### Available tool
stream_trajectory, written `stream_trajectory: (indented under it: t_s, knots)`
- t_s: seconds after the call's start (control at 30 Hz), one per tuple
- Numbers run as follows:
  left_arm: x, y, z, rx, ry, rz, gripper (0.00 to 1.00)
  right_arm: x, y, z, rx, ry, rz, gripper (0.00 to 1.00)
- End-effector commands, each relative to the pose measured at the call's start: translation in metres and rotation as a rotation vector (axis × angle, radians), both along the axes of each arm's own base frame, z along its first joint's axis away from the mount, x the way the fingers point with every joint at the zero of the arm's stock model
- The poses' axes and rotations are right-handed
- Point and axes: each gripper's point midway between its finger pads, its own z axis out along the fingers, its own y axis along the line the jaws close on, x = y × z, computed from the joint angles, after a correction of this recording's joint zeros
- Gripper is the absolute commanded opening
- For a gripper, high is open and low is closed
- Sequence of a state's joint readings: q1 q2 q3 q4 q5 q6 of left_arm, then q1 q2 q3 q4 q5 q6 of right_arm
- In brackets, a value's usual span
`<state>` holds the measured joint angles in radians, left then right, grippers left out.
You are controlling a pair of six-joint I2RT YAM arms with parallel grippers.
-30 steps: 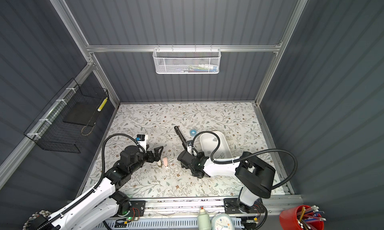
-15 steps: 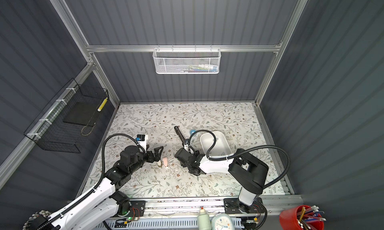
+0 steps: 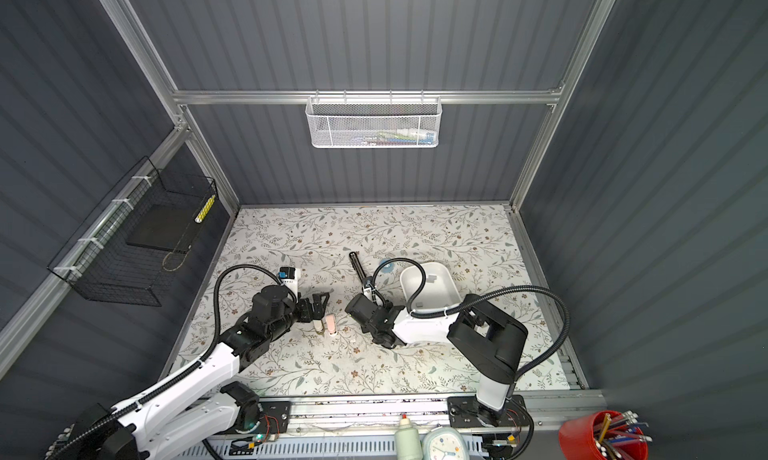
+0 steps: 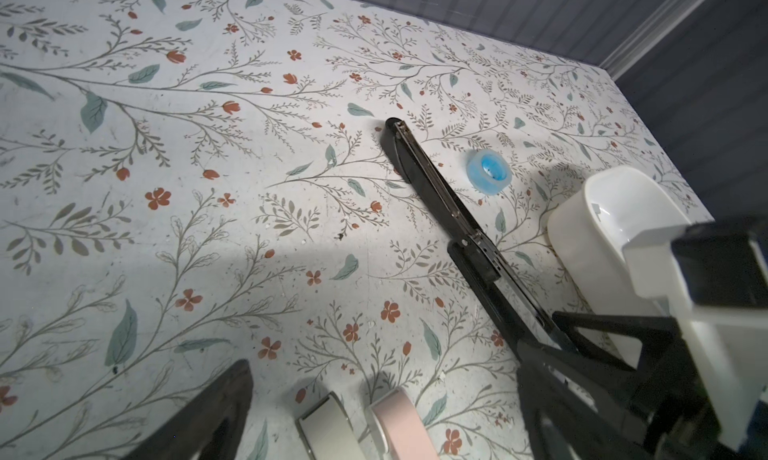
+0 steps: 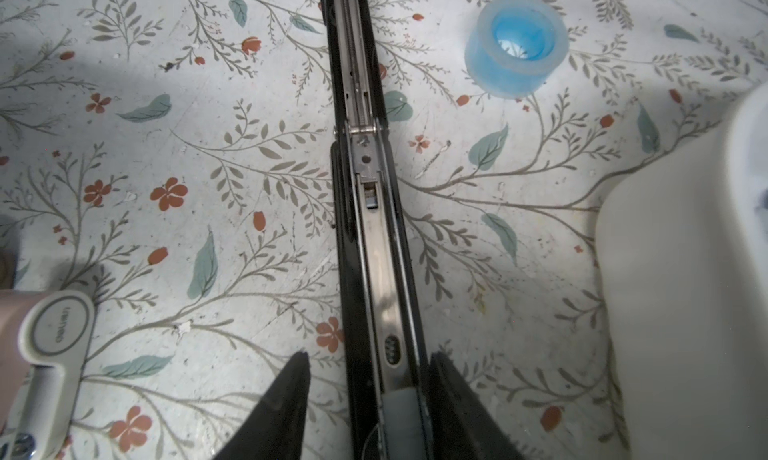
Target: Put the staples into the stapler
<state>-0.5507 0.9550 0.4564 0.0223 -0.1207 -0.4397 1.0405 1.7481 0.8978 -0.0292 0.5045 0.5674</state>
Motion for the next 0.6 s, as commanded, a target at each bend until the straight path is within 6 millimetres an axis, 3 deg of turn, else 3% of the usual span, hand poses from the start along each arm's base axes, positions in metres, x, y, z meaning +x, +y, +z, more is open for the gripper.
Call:
stream_trajectory:
  t_s: [0.0, 0.33, 0.57]
  knots:
    - [0.013, 0.001, 0.016, -0.047, -0.008, 0.073, 1.00, 0.004, 0.000, -0.001, -0.002, -0.013, -0.012, 0.43]
    - [0.024, 0.019, 0.007, -0.002, -0.011, 0.197, 1.00, -0.002, -0.002, -0.009, 0.023, 0.010, -0.015, 0.37]
    - [0.023, -0.007, -0.006, 0.004, 0.067, 0.064, 1.00, -0.005, -0.003, -0.014, 0.031, 0.029, -0.024, 0.38]
